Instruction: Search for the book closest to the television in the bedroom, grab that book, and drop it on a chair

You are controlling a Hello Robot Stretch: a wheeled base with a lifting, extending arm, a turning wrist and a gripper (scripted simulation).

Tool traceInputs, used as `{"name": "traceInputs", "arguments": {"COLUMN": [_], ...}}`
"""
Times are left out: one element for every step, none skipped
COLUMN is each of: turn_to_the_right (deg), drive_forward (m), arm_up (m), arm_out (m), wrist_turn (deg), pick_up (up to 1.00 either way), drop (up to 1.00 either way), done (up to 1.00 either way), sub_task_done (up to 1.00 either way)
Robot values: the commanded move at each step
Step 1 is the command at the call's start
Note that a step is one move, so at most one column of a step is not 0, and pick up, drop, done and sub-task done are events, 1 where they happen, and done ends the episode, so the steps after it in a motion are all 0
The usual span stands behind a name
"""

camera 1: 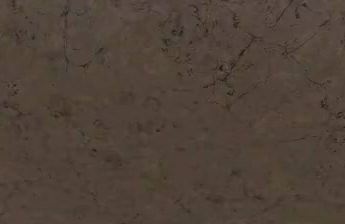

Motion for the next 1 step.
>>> {"name": "traceInputs", "arguments": {"turn_to_the_right": [-45.0], "drive_forward": [0.0], "arm_up": [0.0], "arm_out": [0.0], "wrist_turn": [0.0], "pick_up": [0.0], "drop": [0.0], "done": [0.0], "sub_task_done": [0.0]}}
